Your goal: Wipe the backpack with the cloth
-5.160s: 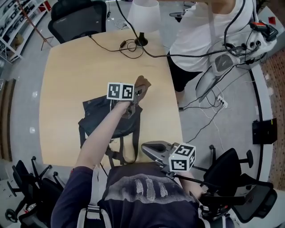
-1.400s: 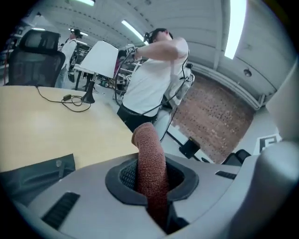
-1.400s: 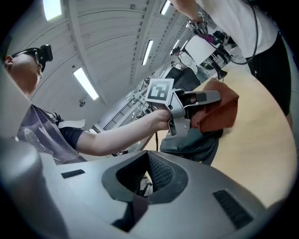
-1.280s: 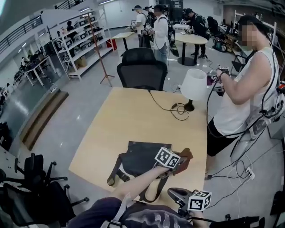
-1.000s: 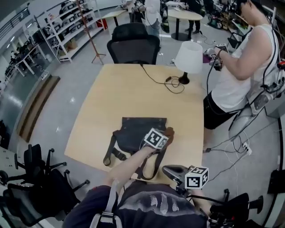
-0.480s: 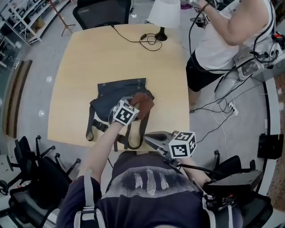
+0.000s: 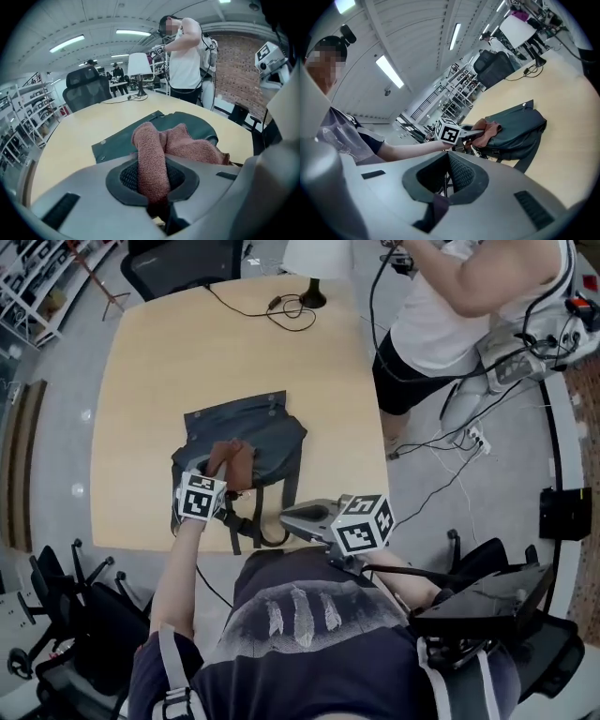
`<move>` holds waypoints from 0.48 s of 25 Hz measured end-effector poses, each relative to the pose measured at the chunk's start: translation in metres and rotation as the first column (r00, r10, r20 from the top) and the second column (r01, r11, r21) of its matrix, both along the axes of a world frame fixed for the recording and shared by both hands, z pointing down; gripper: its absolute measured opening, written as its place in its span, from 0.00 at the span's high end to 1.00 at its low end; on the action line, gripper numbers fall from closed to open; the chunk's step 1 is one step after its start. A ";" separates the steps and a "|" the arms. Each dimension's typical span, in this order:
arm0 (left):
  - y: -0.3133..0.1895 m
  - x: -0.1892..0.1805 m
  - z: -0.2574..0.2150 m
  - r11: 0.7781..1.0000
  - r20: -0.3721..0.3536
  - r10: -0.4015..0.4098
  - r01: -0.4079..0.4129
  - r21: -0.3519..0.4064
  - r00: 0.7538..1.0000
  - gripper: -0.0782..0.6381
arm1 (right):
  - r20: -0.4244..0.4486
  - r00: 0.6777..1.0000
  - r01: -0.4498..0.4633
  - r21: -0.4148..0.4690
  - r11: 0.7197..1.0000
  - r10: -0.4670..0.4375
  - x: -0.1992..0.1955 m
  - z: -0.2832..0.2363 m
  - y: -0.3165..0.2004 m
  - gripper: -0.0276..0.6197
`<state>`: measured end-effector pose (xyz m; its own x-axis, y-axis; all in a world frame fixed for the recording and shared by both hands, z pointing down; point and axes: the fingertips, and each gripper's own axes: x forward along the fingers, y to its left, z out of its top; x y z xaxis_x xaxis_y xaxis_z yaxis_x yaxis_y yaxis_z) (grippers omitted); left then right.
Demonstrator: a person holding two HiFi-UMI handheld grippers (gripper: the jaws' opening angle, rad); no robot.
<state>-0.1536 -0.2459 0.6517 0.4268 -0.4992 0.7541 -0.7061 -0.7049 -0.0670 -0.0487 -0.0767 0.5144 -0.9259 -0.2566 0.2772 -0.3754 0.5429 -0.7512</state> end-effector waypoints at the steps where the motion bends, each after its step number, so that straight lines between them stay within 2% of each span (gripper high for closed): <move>1: 0.000 -0.006 0.002 1.000 0.001 -0.012 0.012 0.008 1.000 0.81 | -0.004 1.000 -0.001 -0.002 1.000 0.001 -0.002 0.001 -0.001 0.95; 7: 0.003 -0.056 0.005 0.993 0.025 -0.108 0.107 0.039 0.994 0.81 | -0.019 0.999 0.040 -0.008 0.999 -0.040 -0.017 0.003 -0.006 0.95; 12: 0.004 -0.088 0.010 0.982 0.049 -0.189 0.188 0.025 0.981 0.81 | -0.004 1.000 0.026 -0.018 1.000 -0.026 -0.011 0.000 -0.010 0.95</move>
<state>-0.2420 -0.2418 0.6621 0.2846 -0.5823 0.7615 -0.8217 -0.5573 -0.1191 -0.0595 -0.0866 0.5147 -0.9310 -0.2278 0.2854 -0.3646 0.5388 -0.7594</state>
